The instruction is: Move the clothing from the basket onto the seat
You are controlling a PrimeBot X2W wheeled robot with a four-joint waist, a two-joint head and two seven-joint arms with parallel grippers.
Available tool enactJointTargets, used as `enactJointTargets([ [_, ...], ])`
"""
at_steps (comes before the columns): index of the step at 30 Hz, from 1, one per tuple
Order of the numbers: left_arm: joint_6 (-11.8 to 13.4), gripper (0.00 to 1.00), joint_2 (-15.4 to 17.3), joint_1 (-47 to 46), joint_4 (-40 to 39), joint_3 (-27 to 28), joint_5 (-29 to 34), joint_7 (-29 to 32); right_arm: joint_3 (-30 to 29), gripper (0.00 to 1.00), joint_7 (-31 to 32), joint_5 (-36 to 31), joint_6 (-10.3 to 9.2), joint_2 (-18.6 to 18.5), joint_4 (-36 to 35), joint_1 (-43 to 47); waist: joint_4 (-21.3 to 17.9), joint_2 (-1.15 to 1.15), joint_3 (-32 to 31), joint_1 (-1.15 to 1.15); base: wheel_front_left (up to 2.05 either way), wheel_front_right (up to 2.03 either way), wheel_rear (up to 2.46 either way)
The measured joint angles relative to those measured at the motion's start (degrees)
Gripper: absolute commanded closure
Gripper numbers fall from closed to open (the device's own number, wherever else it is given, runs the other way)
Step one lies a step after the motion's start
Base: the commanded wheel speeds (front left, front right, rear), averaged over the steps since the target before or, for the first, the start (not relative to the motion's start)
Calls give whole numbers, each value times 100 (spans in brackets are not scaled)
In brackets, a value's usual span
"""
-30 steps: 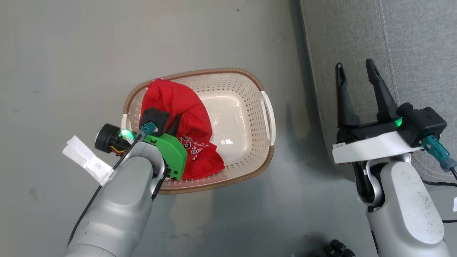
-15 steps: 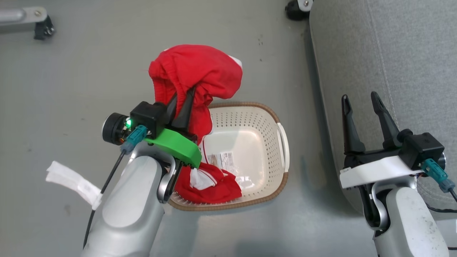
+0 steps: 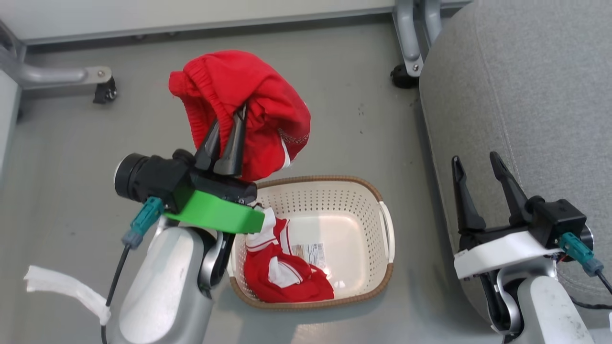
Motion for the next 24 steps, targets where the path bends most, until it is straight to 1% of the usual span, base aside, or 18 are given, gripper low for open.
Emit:
enactJointTargets([
  [10, 1, 100, 21, 687, -593, -51, 107, 0, 129, 0, 223, 29, 0, -2, -232, 408, 39, 0, -482, 0, 0, 0, 0],
  [17, 26, 100, 31, 1011, -680, -120, 105, 0, 182, 0, 339, 69, 0, -2, -319, 578, 56, 0, -713, 0, 0, 0, 0],
  [24, 59, 100, 33, 1068, -711, -160, 58, 2, 182, 0, 363, 102, 0, -1, -394, 645, 61, 0, -744, 0, 0, 0, 0],
])
